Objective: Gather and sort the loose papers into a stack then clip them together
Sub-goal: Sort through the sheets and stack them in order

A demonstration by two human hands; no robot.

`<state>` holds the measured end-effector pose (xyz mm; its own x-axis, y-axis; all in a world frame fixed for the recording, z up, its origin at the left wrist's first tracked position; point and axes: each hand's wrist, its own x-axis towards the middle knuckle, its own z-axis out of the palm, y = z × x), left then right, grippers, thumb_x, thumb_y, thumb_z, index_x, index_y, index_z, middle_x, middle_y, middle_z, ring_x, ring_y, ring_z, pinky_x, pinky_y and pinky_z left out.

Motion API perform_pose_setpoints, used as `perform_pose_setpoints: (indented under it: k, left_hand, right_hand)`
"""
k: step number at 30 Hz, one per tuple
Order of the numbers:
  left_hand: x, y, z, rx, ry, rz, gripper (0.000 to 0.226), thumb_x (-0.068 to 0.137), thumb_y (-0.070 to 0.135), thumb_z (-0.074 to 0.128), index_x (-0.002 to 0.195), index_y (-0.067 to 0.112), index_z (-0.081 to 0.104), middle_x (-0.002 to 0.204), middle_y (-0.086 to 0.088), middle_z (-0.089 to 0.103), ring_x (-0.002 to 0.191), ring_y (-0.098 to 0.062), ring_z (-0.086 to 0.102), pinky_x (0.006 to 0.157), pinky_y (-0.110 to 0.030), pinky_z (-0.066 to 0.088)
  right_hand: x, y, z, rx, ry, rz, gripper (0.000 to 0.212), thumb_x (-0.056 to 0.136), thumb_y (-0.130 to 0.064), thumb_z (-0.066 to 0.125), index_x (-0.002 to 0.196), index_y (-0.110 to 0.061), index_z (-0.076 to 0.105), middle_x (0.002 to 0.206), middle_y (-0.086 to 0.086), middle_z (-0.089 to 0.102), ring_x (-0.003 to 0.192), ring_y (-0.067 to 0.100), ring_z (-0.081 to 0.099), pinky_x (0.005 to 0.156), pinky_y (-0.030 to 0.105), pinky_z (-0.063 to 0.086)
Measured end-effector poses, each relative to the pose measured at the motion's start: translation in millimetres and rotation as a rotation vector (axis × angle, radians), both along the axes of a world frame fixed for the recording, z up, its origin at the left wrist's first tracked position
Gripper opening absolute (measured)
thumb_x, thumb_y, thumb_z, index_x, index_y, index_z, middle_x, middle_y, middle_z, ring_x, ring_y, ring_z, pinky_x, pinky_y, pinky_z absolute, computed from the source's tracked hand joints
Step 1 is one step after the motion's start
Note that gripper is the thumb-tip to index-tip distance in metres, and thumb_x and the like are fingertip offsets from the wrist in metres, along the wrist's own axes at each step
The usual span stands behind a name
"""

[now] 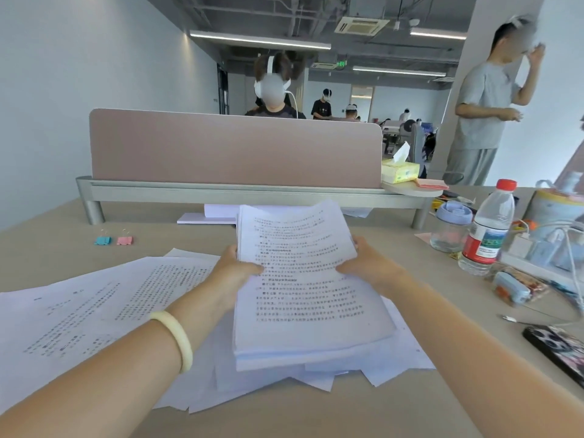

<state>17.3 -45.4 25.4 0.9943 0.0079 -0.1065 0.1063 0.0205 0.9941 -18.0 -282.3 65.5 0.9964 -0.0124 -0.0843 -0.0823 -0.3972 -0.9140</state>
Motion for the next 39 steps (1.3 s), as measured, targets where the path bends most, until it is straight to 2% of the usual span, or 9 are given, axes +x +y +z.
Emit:
perform_pose_setpoints:
  k: [4, 8, 15, 19, 24, 28, 33, 37, 39]
  left_hand:
    - [9, -53, -8, 0.247, -0.058, -0.087, 0.056, 0.077, -0.005, 0.065, 0.127, 0.007, 0.044, 0.121, -0.010, 0.061, 0.107, -0.029, 0.060, 0.086, -0.036, 0.049]
    - [3, -79, -30, 0.653, 0.081, -0.243, 0.060, 0.070, 0.025, 0.074, 0.124, 0.013, 0.049, 0.122, -0.005, 0.060, 0.118, -0.028, 0.055, 0.100, -0.037, 0.045]
    - [9, -87, -24, 0.181, 0.255, -0.216, 0.023, 0.079, 0.010, 0.069, 0.101, 0.011, 0.062, 0.126, -0.013, 0.062, 0.118, -0.031, 0.056, 0.106, -0.044, 0.042]
    - [13, -83, -27, 0.117, 0.319, -0.175, 0.053, 0.079, 0.014, 0.070, 0.128, 0.002, 0.052, 0.143, -0.015, 0.047, 0.131, -0.033, 0.044, 0.111, -0.041, 0.033]
    - [6, -88, -28, 0.155, 0.361, -0.258, 0.066, 0.075, 0.014, 0.075, 0.134, 0.001, 0.048, 0.144, -0.014, 0.044, 0.131, -0.036, 0.045, 0.110, -0.045, 0.036]
    - [3, -87, -36, 0.277, 0.230, -0.167, 0.055, 0.078, 0.003, 0.071, 0.129, -0.002, 0.052, 0.132, -0.015, 0.056, 0.122, -0.034, 0.052, 0.101, -0.035, 0.041]
    - [-16, -51, -13, 0.175, -0.019, -0.105, 0.042, 0.084, -0.007, 0.059, 0.125, 0.003, 0.053, 0.122, -0.015, 0.062, 0.113, -0.034, 0.060, 0.099, -0.046, 0.048]
    - [-32, 7, 24, 0.068, -0.178, -0.079, 0.041, 0.087, -0.008, 0.057, 0.126, 0.006, 0.053, 0.123, -0.013, 0.064, 0.113, -0.031, 0.061, 0.099, -0.044, 0.047]
    - [-43, 37, 42, 0.048, -0.245, -0.014, 0.034, 0.087, -0.007, 0.057, 0.118, 0.010, 0.056, 0.114, -0.009, 0.067, 0.103, -0.028, 0.065, 0.090, -0.039, 0.051]
  right_hand:
    - [-10, -41, 0, -0.120, 0.018, -0.032, 0.034, 0.085, 0.011, 0.053, 0.111, -0.011, 0.055, 0.119, 0.014, 0.063, 0.086, 0.021, 0.063, 0.068, 0.027, 0.055]
    - [-14, -62, -40, -0.445, 0.253, -0.128, 0.056, 0.084, -0.011, 0.068, 0.134, -0.001, 0.045, 0.138, 0.015, 0.049, 0.121, 0.028, 0.051, 0.088, 0.025, 0.041]
    - [-6, -74, -34, -0.273, 0.328, -0.229, 0.055, 0.084, -0.015, 0.069, 0.133, -0.006, 0.045, 0.121, 0.010, 0.051, 0.107, 0.026, 0.050, 0.085, 0.032, 0.041]
    - [-10, -88, -34, -0.067, 0.412, -0.276, 0.038, 0.083, -0.013, 0.071, 0.115, -0.007, 0.052, 0.096, 0.008, 0.055, 0.080, 0.022, 0.052, 0.074, 0.032, 0.042]
    - [-15, -88, -39, -0.107, 0.395, -0.247, 0.052, 0.083, -0.018, 0.072, 0.128, -0.006, 0.049, 0.107, 0.010, 0.056, 0.087, 0.023, 0.051, 0.071, 0.031, 0.041]
    - [-22, -85, -40, -0.132, 0.361, -0.231, 0.067, 0.083, -0.020, 0.072, 0.139, -0.010, 0.037, 0.117, 0.010, 0.050, 0.097, 0.024, 0.049, 0.069, 0.027, 0.043]
    - [-21, -55, -37, -0.185, 0.147, -0.180, 0.078, 0.080, -0.026, 0.075, 0.143, -0.008, 0.032, 0.138, 0.011, 0.046, 0.119, 0.026, 0.050, 0.082, 0.029, 0.044]
    - [-17, -1, -18, 0.222, 0.028, -0.039, 0.028, 0.083, -0.012, 0.072, 0.108, -0.018, 0.060, 0.107, 0.002, 0.067, 0.095, 0.019, 0.066, 0.085, 0.030, 0.053]
    - [-9, 29, -7, 0.263, -0.025, 0.022, 0.035, 0.084, -0.012, 0.070, 0.118, -0.010, 0.062, 0.114, 0.005, 0.070, 0.099, 0.023, 0.068, 0.090, 0.040, 0.054]
